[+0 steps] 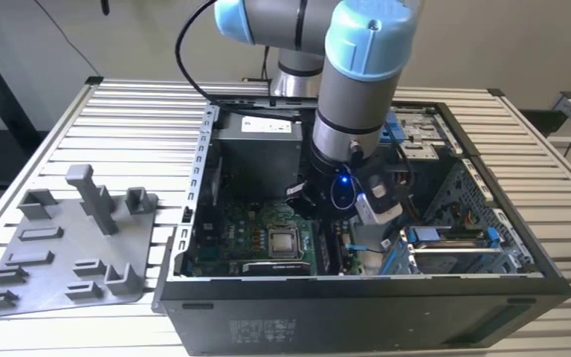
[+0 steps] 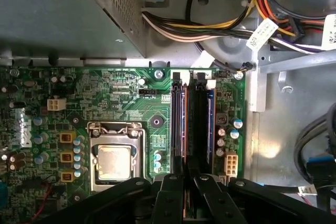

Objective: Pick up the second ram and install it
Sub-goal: 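Insert the second ram into the second slot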

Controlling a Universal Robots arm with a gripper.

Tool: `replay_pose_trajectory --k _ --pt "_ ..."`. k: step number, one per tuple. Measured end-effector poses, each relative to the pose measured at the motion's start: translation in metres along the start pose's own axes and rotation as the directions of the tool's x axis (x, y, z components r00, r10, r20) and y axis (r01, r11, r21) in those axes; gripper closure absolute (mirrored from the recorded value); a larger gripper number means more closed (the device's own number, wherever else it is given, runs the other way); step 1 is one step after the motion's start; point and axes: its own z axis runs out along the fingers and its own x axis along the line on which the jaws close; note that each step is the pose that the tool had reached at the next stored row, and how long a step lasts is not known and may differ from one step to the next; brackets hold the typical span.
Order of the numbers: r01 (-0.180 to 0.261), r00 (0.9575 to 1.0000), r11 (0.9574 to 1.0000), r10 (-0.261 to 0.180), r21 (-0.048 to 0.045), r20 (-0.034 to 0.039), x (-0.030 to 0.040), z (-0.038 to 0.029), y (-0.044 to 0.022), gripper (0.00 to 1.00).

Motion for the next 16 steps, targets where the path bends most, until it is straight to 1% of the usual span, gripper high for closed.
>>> replay_pose_trajectory --k 16 --pt "0.0 1.0 1.0 0.0 -0.0002 0.0 -0.0018 0.0006 -0.0002 0.86"
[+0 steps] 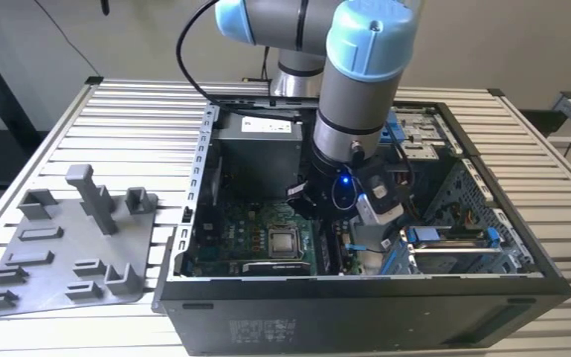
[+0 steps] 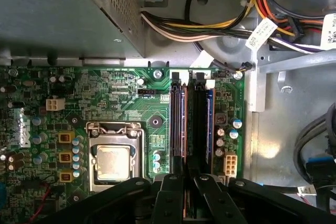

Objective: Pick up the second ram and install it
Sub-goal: 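Insert the second ram into the second slot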

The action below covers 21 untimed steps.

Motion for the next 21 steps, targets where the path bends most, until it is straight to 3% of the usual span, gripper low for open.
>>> replay_pose_trajectory --k 16,21 --pt "0.0 1.0 1.0 0.0 0.0 0.0008 -0.0001 0.0008 0.0001 0.86" --pt "0.0 1.0 1.0 0.0 0.0002 0.0007 0.0 0.0047 0.0001 0.86"
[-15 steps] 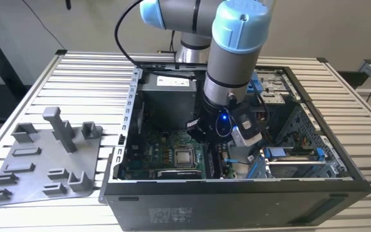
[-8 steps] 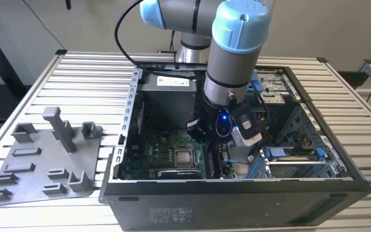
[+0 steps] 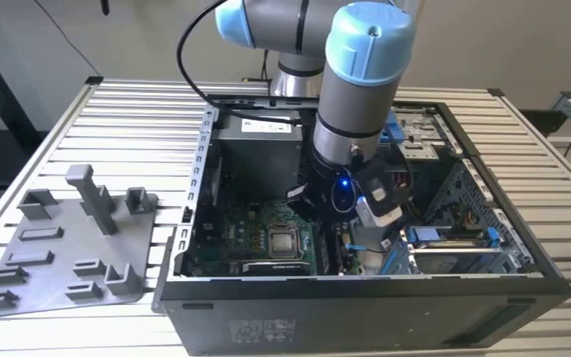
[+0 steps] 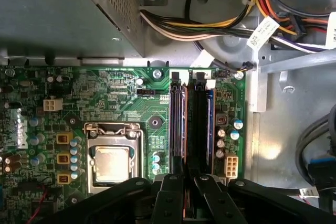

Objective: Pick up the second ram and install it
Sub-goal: 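Insert the second ram into the second slot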

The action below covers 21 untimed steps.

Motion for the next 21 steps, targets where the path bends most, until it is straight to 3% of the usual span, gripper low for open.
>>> replay_pose_trajectory --k 21 --pt "-0.002 1.0 1.0 0.002 0.0032 -0.0016 -0.0001 0.0017 0.0001 0.86"
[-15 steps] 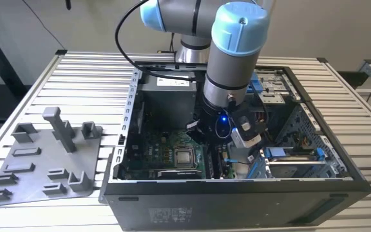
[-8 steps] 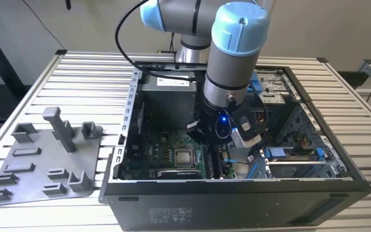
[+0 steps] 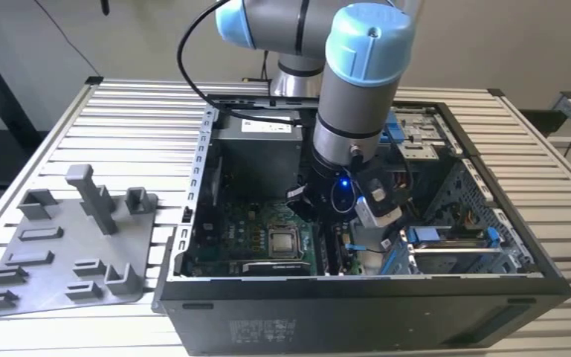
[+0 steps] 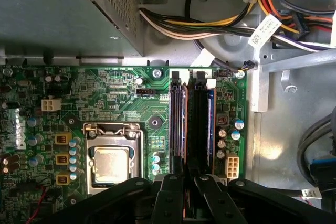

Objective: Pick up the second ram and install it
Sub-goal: 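Insert the second ram into the second slot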

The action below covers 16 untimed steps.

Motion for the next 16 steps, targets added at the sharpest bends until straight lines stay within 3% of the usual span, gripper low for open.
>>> replay_pose_trajectory --k 3,6,16 --pt "-0.003 1.0 1.0 0.003 0.0035 0.0004 0.0 0.001 0.0 0.86" --pt "-0.008 1.0 0.9999 0.008 0.0127 0.0001 0.0 0.0019 0.0 0.86" --pt "-0.009 1.0 0.9999 0.009 0.0128 0.0002 0.0001 0.0023 0.0002 0.84"
